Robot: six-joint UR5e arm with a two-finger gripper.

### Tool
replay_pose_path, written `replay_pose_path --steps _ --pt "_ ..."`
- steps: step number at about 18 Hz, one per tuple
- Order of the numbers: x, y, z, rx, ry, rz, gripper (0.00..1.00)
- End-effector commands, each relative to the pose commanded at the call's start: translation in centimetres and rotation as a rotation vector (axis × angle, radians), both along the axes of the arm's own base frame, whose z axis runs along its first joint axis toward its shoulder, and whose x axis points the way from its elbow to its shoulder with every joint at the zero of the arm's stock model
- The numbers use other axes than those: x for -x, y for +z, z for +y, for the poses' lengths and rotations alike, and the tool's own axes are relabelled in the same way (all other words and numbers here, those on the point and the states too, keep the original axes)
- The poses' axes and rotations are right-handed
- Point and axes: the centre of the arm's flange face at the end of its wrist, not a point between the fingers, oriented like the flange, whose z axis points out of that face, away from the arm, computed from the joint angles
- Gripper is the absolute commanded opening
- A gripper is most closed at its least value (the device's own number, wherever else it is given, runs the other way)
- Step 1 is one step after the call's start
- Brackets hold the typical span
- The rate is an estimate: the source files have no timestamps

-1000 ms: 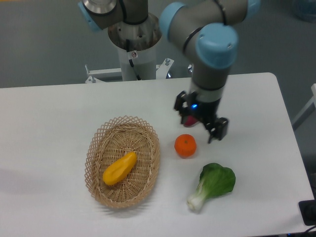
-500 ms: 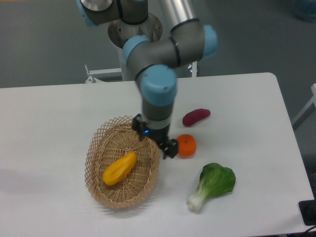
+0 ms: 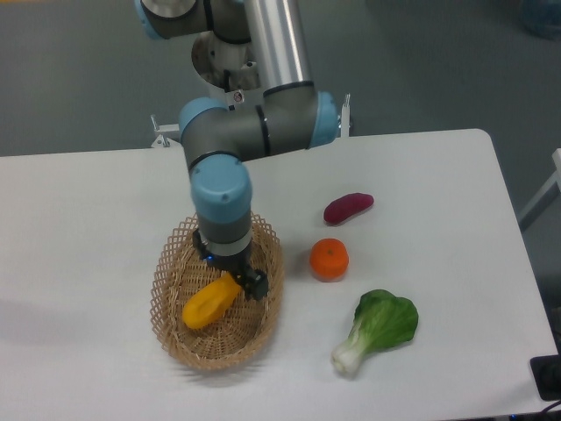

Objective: Pick up the mango from the basket
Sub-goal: 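Lower the gripper onto the yellow mango and close on it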

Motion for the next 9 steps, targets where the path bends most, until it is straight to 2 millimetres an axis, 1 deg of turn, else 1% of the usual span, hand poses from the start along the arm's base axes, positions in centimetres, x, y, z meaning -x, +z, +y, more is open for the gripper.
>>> replay_pose_path --steps 2,4,7,9 --pt "-0.5 -1.0 -0.2 0.010 0.015 -0.006 1.00" --pt "-0.7 -1.3 0.3 -0.018 0.037 0.010 1.00" --pt "-0.9 -2.2 0.3 -0.013 0.040 0.009 1.00" --pt "-1.0 -2.2 0.4 -0.016 0.057 0.008 1.00"
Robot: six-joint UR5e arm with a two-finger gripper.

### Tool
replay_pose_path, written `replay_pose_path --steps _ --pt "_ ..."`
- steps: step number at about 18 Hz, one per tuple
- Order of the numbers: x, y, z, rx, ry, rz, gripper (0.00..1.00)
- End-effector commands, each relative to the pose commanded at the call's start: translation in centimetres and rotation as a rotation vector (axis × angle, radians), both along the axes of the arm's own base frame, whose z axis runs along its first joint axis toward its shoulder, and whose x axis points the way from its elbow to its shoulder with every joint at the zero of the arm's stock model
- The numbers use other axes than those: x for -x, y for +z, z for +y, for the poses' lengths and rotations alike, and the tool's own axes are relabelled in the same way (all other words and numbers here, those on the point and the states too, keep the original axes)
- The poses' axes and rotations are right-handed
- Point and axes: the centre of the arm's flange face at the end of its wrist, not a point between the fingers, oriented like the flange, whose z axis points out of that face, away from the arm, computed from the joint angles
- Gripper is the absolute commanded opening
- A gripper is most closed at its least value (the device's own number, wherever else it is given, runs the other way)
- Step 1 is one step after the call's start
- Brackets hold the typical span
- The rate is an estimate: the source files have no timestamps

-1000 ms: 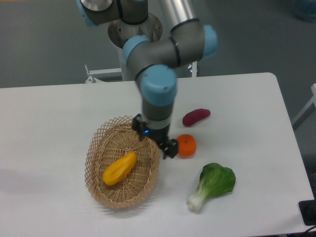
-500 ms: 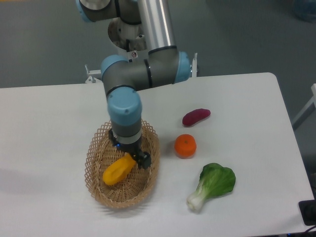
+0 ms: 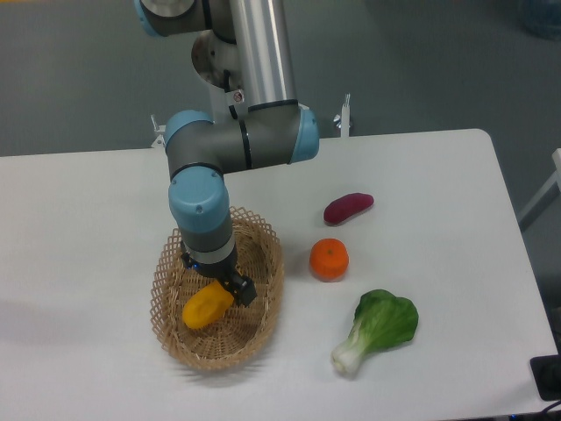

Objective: Pick up the mango from the basket
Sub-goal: 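Lower the gripper onto the yellow mango and close on it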

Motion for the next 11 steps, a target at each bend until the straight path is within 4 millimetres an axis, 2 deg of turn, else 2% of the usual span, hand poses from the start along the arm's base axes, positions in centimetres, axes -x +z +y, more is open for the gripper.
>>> replay_pose_path --steps 1,4,5,6,7,9,11 --pt "-0.02 -0.61 0.10 0.003 0.003 -0.001 1.00" --pt "0.12 -0.71 0.33 -0.014 0.015 0.010 1.00" --pt "-0.10 -0.65 0.46 -0.015 0.010 0.012 0.93" --pt "-0.21 -0.55 0.50 -0.017 0.008 0.011 0.74" --pt "-0.19 -0.40 0.54 -0.019 0.003 0.013 0.59" --pt "-0.05 -0.17 0.58 -0.023 0.000 0.016 0.49" --pt "-0.06 -0.08 0.58 -0.025 0.000 0.016 0.43"
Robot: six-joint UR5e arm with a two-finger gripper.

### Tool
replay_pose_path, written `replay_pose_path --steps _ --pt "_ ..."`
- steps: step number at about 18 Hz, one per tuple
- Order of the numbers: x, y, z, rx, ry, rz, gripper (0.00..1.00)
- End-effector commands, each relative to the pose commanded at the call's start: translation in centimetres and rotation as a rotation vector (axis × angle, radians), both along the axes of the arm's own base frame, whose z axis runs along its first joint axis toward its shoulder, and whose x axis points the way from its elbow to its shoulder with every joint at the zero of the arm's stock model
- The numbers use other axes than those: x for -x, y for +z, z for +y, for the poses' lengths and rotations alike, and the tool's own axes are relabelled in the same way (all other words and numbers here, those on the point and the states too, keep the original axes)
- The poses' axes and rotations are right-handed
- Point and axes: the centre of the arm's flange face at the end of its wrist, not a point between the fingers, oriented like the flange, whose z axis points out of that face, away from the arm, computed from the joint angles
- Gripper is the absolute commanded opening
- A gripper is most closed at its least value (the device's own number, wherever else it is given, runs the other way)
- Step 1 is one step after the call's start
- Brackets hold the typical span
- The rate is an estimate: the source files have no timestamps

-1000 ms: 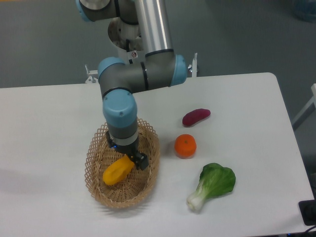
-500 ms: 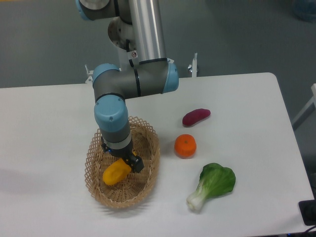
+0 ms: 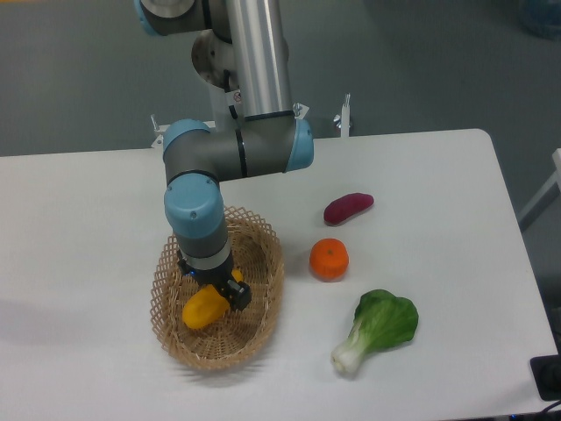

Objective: Pick up the mango from the basket
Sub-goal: 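Lower the gripper onto the yellow mango and close on it, then lift the mango out of the basket and carry it beside the sweet potato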

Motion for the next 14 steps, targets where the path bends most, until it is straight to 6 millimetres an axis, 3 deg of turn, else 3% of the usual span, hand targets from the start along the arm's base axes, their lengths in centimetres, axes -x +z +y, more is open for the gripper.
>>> replay_pose_path --steps 8,12,14 --pt "0.2 1.2 0.3 -0.021 -0.003 0.010 0.37" --pt "1.8 5.8 0.9 -0.072 -0.034 0.046 0.37" --pt "3.9 7.4 0.2 -0.072 -0.003 0.044 0.37"
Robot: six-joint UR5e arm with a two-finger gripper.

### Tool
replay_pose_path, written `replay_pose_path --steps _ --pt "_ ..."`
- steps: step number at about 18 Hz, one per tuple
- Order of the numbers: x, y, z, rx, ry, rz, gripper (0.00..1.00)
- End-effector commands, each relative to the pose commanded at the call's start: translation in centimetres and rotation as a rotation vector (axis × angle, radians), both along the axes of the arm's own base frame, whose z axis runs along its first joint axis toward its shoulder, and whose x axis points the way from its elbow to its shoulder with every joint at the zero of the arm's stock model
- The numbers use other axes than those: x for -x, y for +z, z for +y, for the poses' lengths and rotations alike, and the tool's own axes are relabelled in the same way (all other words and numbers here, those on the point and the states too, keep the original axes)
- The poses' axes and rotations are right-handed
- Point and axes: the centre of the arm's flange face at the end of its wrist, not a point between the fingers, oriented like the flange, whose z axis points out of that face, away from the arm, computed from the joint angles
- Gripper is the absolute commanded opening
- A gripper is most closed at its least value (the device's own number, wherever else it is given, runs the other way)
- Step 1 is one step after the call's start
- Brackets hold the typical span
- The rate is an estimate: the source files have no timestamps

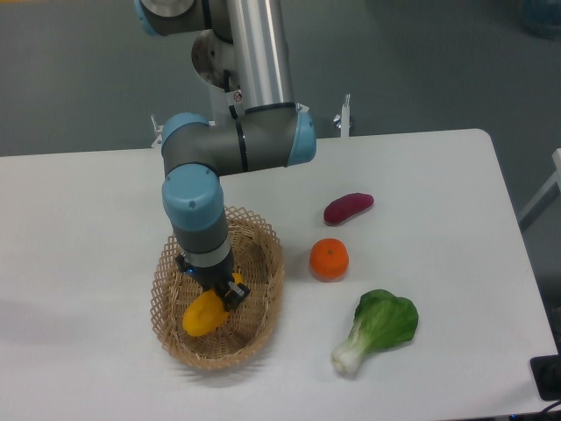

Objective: Pick up the mango from the basket
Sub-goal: 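Lift the mango out of the basket and carry it beside the sweet potato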

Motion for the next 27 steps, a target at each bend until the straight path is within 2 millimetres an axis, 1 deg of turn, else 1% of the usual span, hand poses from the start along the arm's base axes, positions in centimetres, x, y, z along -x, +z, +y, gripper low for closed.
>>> replay_pose_path --steps 2,3,7,10,12,15,18,20,21,22,24,27 --pt "1.9 2.2 -0.7 -0.005 -0.023 -0.003 0.37" --pt "3.1 3.7 -1.2 -0.010 -0.042 0.001 0.37" --pt "8.5 8.4 -3.1 -0.025 -0.041 -0.050 0.37" --pt "12.9 12.6 -5.3 -0.035 -0.042 -0.060 0.37" --pt "15.3 14.6 -6.7 -0.052 -0.042 -0.055 0.37" --pt "18.4 15.7 -9.4 -0.050 -0.080 -0.039 0.37" --pt "20.8 16.6 -12.4 -0.041 -0.112 -0.028 0.37" --pt "21.9 17.2 -14.5 -0.029 -0.138 -0.022 0.37" --pt "22.7 17.2 -15.6 -0.025 -0.147 -0.022 0.37" --pt "23.4 17.1 -16.5 -0.018 -0.160 -0.027 0.37" --pt "24.3 17.5 -18.1 -0.017 -0.173 -0.019 0.37" --pt "25.0 17.6 -19.3 -0.014 -0.184 -0.014 0.37"
